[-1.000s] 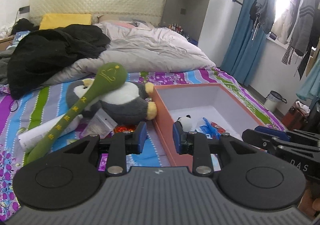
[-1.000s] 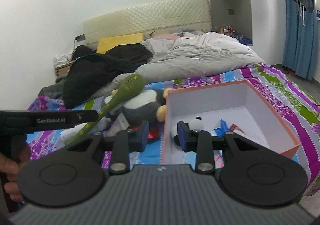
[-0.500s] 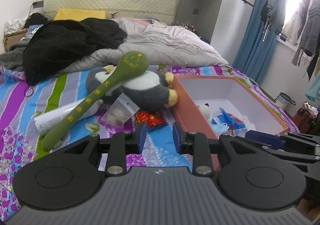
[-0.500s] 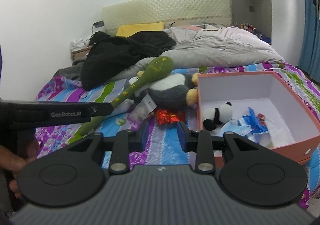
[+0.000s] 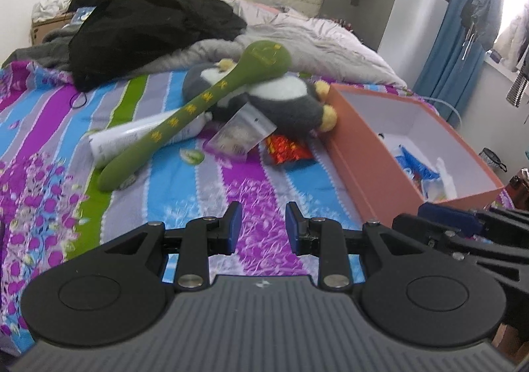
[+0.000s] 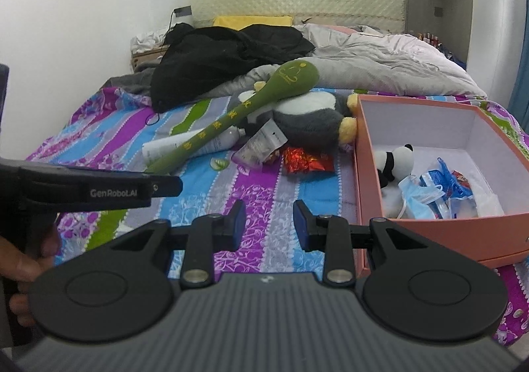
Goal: Organize soft objects
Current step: 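Withdraw both open grippers from the box back toward the pile, then move left gripper to the clear bag while right approaches the red foil packet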
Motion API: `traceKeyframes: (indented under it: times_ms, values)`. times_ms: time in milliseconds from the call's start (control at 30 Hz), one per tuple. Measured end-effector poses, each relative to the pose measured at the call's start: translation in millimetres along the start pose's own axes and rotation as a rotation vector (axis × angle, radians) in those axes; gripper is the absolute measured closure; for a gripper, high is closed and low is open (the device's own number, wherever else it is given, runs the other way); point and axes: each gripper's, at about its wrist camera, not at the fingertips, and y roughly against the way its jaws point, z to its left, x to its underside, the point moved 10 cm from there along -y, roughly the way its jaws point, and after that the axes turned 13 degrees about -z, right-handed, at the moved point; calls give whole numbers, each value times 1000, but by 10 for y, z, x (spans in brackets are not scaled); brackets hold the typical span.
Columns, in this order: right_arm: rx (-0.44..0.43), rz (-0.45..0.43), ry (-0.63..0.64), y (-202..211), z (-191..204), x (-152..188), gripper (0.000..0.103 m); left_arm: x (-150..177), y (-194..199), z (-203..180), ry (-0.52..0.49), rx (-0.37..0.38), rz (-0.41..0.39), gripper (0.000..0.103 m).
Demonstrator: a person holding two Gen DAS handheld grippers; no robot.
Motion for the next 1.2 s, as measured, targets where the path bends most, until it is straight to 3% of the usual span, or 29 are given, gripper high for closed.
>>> traceKeyframes:
  times_ms: [433,600,1133,1167,1200]
  values:
    - [9,39,12,-277,-52,186,68,226,-350,207,39,-45,57,70]
    - [-5,54,29,-527,-71,224,68,211,-653,316,40,-60,68,60]
    - [-46,23,90,-1666,-70,144,69,17,-1924,674,38,-52,66,52]
    - [-48,17,93,-1726,-81,146,67,1,-1993,677,33,-47,64,50]
    - [-45,11,94,-1793,-102,147,57,-15,-2058,679,26,-41,60,48]
